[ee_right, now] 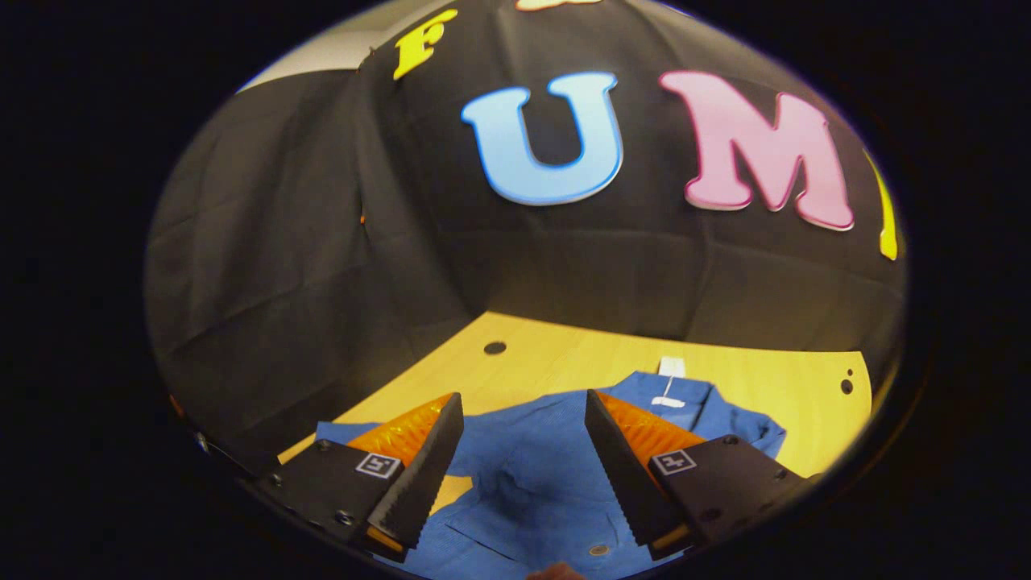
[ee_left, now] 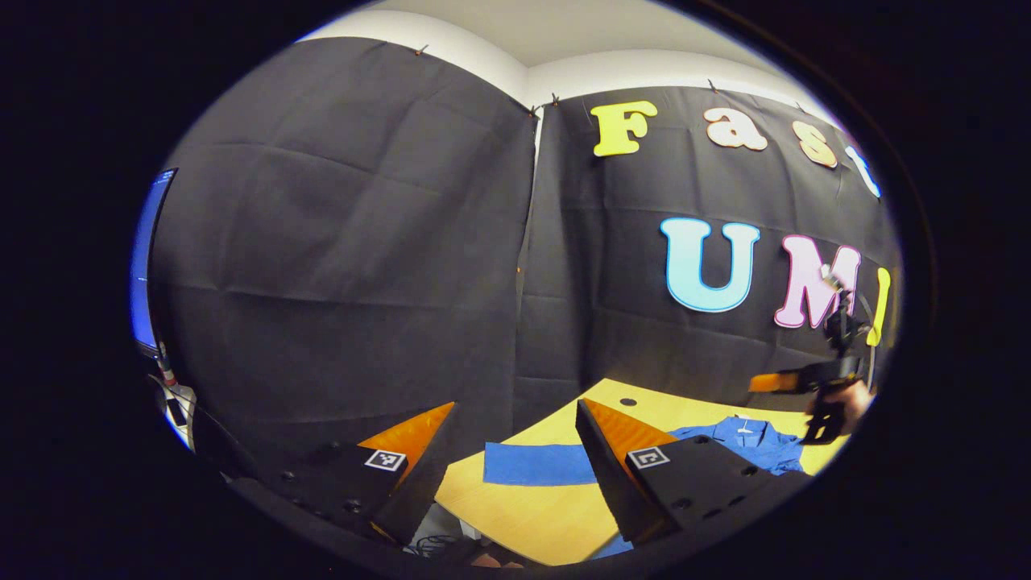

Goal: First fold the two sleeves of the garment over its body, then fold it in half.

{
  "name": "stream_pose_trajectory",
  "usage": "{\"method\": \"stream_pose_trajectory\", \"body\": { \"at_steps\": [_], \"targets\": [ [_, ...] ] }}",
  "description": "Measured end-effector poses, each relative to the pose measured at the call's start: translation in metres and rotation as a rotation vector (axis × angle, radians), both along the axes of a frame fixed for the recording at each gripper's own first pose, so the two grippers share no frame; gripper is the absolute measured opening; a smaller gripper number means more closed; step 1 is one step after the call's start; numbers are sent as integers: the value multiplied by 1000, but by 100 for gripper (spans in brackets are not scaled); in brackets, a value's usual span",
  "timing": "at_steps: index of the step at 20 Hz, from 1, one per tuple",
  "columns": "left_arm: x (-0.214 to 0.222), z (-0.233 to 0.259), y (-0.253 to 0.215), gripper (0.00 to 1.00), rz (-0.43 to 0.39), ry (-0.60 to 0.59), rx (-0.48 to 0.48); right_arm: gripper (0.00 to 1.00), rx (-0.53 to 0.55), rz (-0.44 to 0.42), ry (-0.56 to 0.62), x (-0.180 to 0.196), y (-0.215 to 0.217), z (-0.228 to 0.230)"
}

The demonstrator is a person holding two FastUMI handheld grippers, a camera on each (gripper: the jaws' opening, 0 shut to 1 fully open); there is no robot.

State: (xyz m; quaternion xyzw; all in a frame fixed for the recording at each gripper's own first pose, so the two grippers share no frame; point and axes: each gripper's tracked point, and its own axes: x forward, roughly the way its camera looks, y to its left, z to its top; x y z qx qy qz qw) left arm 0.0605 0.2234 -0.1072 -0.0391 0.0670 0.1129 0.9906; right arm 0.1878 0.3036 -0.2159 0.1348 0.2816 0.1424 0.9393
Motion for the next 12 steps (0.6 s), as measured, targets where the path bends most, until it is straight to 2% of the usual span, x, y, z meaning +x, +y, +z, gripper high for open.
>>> {"method": "stream_pose_trajectory", "body": {
  "at_steps": [2,5,7,9,12],
  "targets": [
    [29,-24,13,82,-18,42,-17,97,-3,-11,-30,-17,-25,22],
    [74,-72,29,82,-29,134,-52,97,-105,-16,-115,-45,-81,40],
    [101,-114,37,83,-26,231,-57,96,-156,-55,-66,-76,-117,28],
    [113,-156,37,83,-30,385,-109,97,-131,-117,-7,-98,-146,20],
    [135,-185,40,85,-25,446,-123,97,-156,-236,47,-126,-206,7]
  ]
}}
